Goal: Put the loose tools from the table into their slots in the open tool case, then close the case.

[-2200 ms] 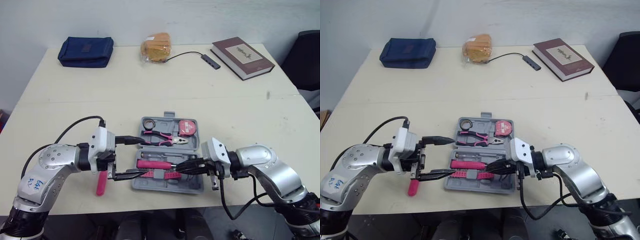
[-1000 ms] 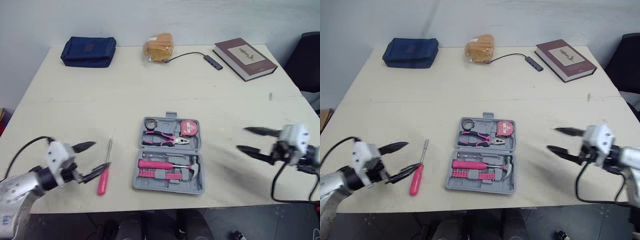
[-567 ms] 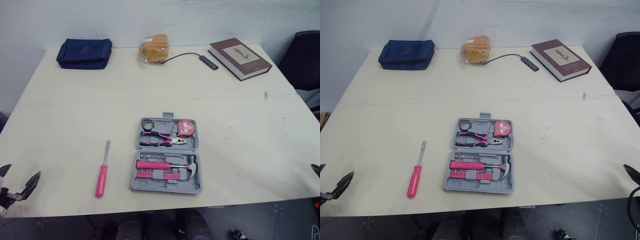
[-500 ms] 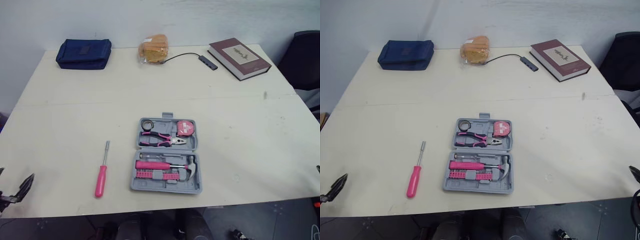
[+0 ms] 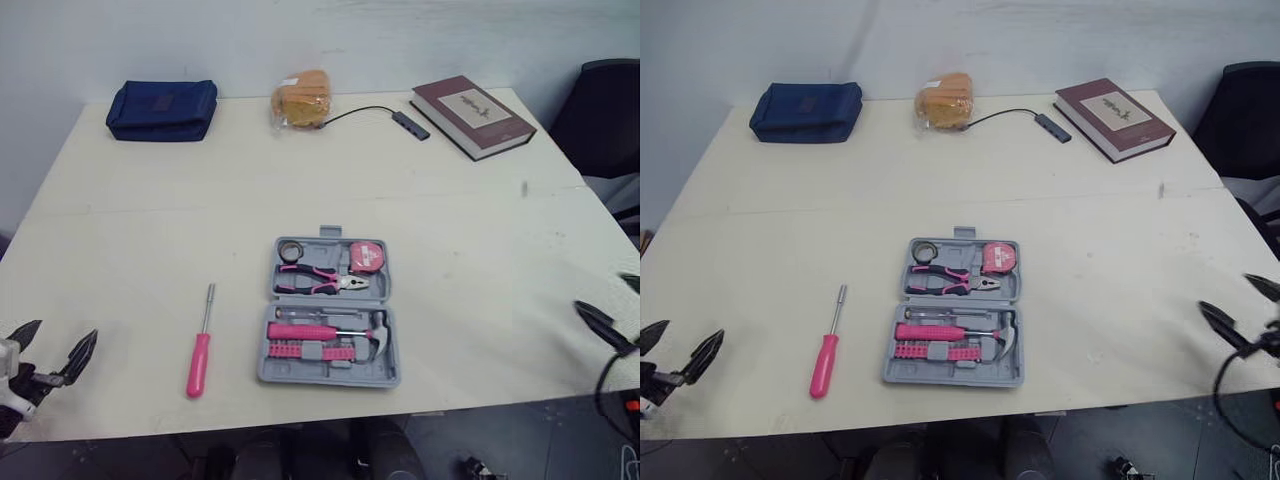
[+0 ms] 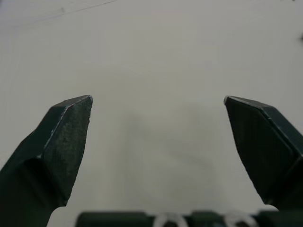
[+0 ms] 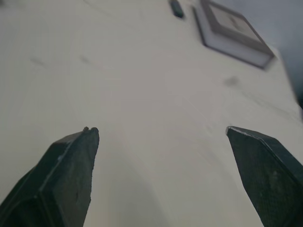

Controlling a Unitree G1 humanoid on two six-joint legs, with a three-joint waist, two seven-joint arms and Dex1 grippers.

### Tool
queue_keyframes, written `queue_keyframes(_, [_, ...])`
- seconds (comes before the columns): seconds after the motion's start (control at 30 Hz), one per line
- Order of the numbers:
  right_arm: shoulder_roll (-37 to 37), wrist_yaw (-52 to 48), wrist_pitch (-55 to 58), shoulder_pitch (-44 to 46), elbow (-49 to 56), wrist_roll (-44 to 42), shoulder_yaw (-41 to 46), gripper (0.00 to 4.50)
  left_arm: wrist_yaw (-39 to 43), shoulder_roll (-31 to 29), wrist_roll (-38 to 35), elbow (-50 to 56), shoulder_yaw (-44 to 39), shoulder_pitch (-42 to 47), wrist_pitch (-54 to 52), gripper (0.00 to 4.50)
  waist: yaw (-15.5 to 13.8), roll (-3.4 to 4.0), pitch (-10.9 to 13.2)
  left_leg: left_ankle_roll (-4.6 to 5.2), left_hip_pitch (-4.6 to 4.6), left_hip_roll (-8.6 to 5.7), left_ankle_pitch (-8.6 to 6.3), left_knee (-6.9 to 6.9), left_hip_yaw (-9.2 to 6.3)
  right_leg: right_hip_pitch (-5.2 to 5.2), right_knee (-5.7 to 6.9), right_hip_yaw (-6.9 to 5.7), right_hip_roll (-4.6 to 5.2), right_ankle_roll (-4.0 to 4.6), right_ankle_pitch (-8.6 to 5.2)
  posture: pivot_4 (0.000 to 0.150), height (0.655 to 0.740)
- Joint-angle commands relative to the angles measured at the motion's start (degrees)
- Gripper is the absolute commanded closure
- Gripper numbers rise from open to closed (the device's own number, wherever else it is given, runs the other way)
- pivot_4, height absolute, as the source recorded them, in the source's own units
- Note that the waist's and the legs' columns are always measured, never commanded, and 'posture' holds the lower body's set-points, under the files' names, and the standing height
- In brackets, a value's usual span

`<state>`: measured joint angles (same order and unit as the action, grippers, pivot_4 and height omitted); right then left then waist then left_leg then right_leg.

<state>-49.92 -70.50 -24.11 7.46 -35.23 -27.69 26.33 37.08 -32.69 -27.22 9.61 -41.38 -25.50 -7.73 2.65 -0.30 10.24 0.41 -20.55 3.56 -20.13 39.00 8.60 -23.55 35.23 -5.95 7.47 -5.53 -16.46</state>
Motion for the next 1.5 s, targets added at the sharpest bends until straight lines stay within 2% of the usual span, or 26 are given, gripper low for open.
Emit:
queue_keyframes(0.03, [2.44, -4.64, 4.76, -1.13, 13.04, -5.48, -2.76, 0.04, -1.37, 0.76, -3.93, 11.31, 0.02, -3.63, -5.43, 0.00, -0.22, -0.01, 0.00, -0.01, 0.00, 0.01, 0.00, -0.01, -0.01, 0.01, -0.01, -0.02, -0.01, 0.01, -0.01, 0.150, 0.7400])
queue_keyframes(0.2, [8.12, -8.81, 9.19, 0.15, 26.52, -8.22, -10.88, 0.04, -8.40, 7.62, -7.34, 30.99, 4.73, -11.26, -12.65, 0.00, -1.14, -0.03, 0.01, 0.05, 0.00, -0.02, -0.04, 0.03, -0.01, 0.05, -0.07, 0.01, 0.01, 0.02, -0.01, 0.150, 0.7400])
queue_keyframes(0.4, [11.77, -15.05, 7.14, 1.51, 30.88, -8.35, -15.80, 0.04, -15.68, 9.95, -5.68, 42.39, 11.77, -16.02, -21.26, 0.00, -1.31, -0.04, 0.02, 0.18, 0.00, -0.05, -0.07, 0.04, -0.07, 0.05, -0.04, -0.01, -0.06, 0.07, -0.04, 0.150, 0.7400])
queue_keyframes(0.53, [12.79, -17.68, 7.26, 1.35, 32.66, -9.07, -17.61, 0.04, -23.25, 10.11, -2.69, 45.77, 17.33, -15.20, -29.45, 0.00, -1.12, -0.04, 0.02, 0.20, 0.00, -0.05, -0.05, 0.05, -0.07, 0.06, -0.04, -0.02, -0.13, 0.09, -0.05, 0.150, 0.7400])
queue_keyframes(0.67, [13.93, -16.40, 9.38, 1.27, 36.93, -10.33, -19.13, 0.04, -26.67, 9.11, 0.25, 45.69, 23.12, -11.71, -34.22, 0.00, -1.12, -0.03, 0.02, 0.19, 0.00, -0.03, -0.04, 0.06, -0.08, 0.04, 0.00, -0.04, -0.19, 0.14, -0.08, 0.150, 0.7400])
queue_keyframes(0.83, [14.79, -15.69, 11.06, 1.13, 40.63, -10.67, -20.17, 0.04, -30.67, 9.21, 1.59, 44.91, 26.35, -6.99, -41.64, 0.00, -1.17, -0.03, 0.02, 0.13, 0.00, -0.02, -0.01, 0.06, -0.10, 0.04, 0.04, -0.05, -0.16, 0.16, -0.09, 0.150, 0.7400])
queue_keyframes(0.93, [14.71, -15.14, 11.21, 0.74, 41.31, -10.30, -20.05, 0.00, -32.98, 10.75, 2.06, 45.27, 27.07, -5.12, -44.41, 0.87, -1.19, -0.04, 0.02, 0.08, 0.00, -0.03, 0.02, 0.06, -0.10, 0.04, 0.05, -0.04, -0.14, 0.16, -0.09, 0.150, 0.7400])
queue_keyframes(1.13, [13.85, -12.53, 12.09, -1.60, 44.34, -8.97, -19.71, 0.00, -35.12, 12.95, 1.82, 45.12, 25.89, -0.89, -47.92, 3.72, -1.42, -0.03, 0.02, 0.06, 0.01, -0.04, 0.04, 0.07, -0.11, 0.04, 0.10, -0.06, -0.10, 0.17, -0.09, 0.150, 0.7400])
queue_keyframes(1.17, [13.43, -12.17, 12.40, -2.15, 44.96, -8.58, -19.77, 0.00, -34.44, 12.83, 1.22, 44.86, 25.41, 0.02, -48.02, 3.96, -1.46, -0.03, 0.02, 0.06, 0.01, -0.04, 0.04, 0.07, -0.11, 0.04, 0.10, -0.06, -0.10, 0.17, -0.09, 0.150, 0.7400])
queue_keyframes(1.37, [12.29, -9.38, 12.51, -3.87, 46.53, -6.78, -18.72, 0.00, -24.61, 7.13, -1.13, 41.62, 21.10, 7.66, -40.69, 3.96, -1.43, -0.04, 0.02, 0.01, 0.01, -0.04, 0.07, 0.08, -0.13, 0.03, 0.16, -0.08, -0.12, 0.21, -0.12, 0.150, 0.7400])
queue_keyframes(1.5, [10.19, -8.08, 13.62, -4.53, 46.66, -6.51, -16.89, 0.00, -8.18, -4.18, 0.46, 37.58, 23.70, 12.06, -29.42, 3.96, -1.37, -0.04, 0.02, -0.01, 0.00, -0.03, 0.08, 0.07, -0.13, 0.00, 0.18, -0.12, -0.14, 0.28, -0.15, 0.150, 0.7400])
